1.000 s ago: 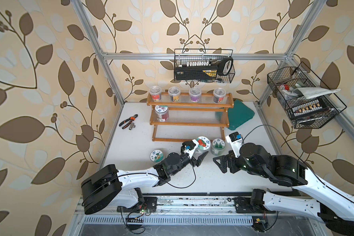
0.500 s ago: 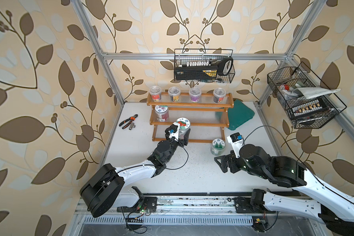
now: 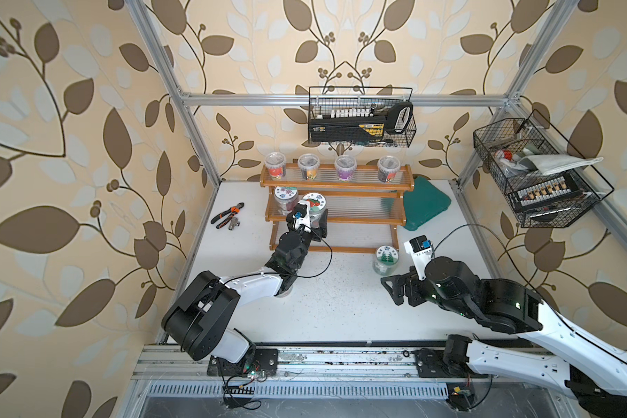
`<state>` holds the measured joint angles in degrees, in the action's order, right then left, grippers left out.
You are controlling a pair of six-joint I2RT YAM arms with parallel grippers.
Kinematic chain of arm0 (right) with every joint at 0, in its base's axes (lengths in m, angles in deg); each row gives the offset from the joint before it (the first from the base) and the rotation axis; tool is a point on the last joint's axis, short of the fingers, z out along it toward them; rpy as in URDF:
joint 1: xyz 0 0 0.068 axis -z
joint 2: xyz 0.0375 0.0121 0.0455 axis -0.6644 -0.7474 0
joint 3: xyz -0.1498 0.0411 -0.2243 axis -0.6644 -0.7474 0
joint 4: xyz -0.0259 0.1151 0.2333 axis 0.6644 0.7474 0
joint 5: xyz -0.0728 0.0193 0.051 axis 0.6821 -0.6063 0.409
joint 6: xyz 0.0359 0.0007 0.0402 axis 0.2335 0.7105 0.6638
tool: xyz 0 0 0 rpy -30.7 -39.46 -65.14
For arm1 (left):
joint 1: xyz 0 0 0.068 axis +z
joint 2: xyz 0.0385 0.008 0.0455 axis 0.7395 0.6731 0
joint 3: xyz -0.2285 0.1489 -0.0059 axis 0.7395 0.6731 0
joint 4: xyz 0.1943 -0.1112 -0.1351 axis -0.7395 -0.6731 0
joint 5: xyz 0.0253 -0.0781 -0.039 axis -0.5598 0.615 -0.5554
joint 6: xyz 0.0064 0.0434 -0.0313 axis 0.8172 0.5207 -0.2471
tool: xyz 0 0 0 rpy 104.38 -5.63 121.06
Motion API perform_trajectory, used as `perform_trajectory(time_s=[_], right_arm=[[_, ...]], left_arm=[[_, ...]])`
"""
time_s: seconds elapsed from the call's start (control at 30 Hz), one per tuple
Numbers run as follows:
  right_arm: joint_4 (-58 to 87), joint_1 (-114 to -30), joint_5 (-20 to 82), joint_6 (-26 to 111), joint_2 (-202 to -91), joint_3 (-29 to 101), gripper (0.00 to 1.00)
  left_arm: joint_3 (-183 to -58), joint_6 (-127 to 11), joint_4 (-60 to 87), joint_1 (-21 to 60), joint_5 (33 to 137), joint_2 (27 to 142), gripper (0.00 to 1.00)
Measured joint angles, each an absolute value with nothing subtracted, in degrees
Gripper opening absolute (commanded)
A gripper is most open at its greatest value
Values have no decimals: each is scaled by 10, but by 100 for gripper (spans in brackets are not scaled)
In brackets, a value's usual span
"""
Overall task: Place the seed container on the shelf
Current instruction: Place the seed jar on the shelf.
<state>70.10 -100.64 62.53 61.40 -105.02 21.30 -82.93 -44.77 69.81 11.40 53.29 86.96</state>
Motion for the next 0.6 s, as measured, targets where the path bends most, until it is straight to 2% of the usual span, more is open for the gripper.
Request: perform_trajectory(time_s=[0.6], right_arm=[[697, -988, 624, 605, -1043, 200, 99]], left_arm=[[-887, -478, 698, 143, 518, 940, 41]])
